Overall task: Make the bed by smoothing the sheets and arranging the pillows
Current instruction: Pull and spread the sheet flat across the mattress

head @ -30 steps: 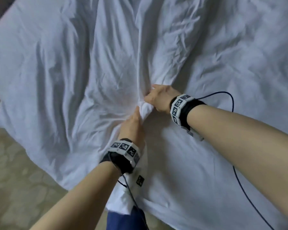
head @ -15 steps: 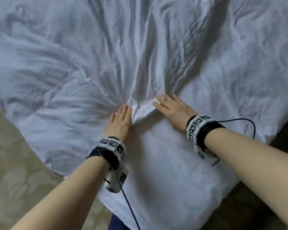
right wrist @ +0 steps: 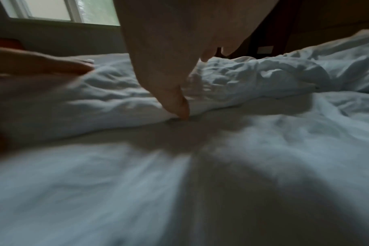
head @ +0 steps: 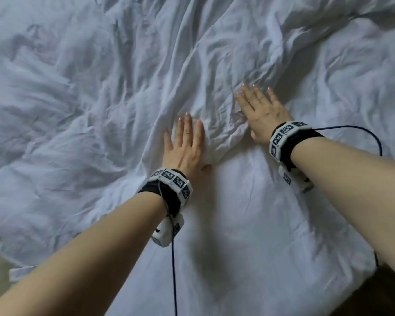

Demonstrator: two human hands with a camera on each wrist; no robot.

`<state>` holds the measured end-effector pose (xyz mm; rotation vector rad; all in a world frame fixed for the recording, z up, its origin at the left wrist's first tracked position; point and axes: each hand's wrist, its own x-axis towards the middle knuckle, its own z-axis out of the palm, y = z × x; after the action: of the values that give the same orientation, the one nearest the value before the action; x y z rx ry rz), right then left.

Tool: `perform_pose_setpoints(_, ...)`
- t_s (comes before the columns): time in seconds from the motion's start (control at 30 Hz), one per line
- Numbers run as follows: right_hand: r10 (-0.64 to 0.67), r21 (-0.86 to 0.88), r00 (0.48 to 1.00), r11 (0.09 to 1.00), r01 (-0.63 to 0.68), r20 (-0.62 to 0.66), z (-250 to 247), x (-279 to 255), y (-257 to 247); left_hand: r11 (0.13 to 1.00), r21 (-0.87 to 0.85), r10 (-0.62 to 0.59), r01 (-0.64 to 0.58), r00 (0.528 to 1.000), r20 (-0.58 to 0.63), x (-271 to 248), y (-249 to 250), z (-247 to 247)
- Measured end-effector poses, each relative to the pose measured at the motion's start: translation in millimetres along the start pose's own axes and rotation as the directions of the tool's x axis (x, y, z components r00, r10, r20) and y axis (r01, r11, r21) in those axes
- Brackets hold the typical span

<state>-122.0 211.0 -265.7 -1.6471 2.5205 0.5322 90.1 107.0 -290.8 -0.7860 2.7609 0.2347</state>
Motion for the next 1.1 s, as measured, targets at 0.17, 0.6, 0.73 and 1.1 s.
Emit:
perform_pose_setpoints(0.17, -0.133, 0.021, 0.99, 0.991, 0.134, -0.056, 31, 26, 27, 0.976, 0.033, -0.218, 0.216, 0.974, 0.061, 46, 30, 13)
perform_pose_setpoints(0.6, -0.223, 0.163, 0.974, 0.96, 0.227, -0.039, -46, 46, 54, 0.887, -0.462, -0.083, 0.014, 0.988, -0.129, 7, 17, -41)
perform_pose_setpoints(0.73, -0.216, 0.058, 0.96, 0.976, 0.209, 0.18, -18, 3, 45, 0.871, -0.489, -0.037, 0.05, 0.999, 0.037, 3, 34, 2)
perform_pose_setpoints(1.1, -0.151, 0.121, 0.981, 0.983, 0.136, 0.121, 12, 8, 41, 0.92, -0.386, -0.07, 0.064, 0.998, -0.003, 8, 41, 35)
